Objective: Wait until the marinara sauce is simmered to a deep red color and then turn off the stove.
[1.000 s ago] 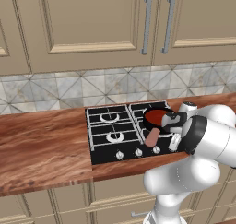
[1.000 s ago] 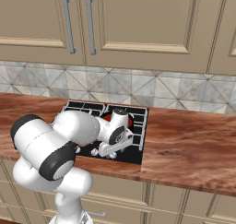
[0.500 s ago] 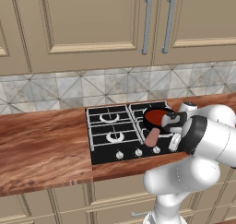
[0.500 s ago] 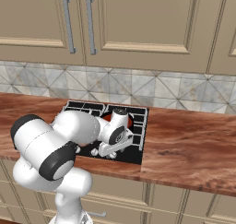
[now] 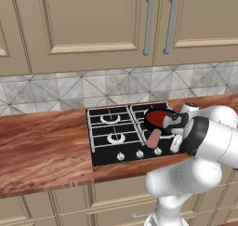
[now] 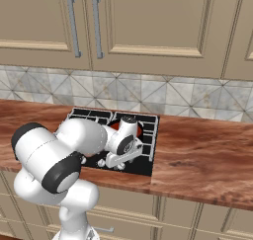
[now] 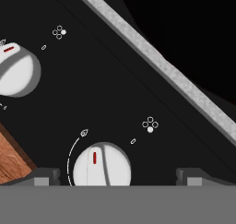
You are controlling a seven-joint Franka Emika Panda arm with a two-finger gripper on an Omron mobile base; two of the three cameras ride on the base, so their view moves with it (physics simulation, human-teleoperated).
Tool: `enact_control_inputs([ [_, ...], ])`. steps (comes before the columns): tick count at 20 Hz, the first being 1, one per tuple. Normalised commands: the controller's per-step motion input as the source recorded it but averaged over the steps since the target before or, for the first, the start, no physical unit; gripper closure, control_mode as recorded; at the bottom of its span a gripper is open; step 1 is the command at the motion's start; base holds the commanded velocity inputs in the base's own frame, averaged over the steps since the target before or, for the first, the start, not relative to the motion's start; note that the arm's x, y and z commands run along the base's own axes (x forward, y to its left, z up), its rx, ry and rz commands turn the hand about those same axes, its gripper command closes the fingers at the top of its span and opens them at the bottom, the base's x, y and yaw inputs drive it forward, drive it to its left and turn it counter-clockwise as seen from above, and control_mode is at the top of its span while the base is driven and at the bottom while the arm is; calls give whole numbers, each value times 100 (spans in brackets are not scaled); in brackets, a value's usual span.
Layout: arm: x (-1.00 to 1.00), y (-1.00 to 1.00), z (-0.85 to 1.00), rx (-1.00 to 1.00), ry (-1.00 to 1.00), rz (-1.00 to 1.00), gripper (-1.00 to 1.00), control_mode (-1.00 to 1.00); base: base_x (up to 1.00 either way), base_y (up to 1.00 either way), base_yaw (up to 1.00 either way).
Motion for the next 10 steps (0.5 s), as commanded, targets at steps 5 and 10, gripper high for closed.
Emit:
enact_control_inputs([
  [5, 0, 0, 0, 0, 0, 0, -100, -100, 0, 0, 0],
  [10, 0, 0, 0, 0, 0, 0, -100, -100, 0, 0, 0],
])
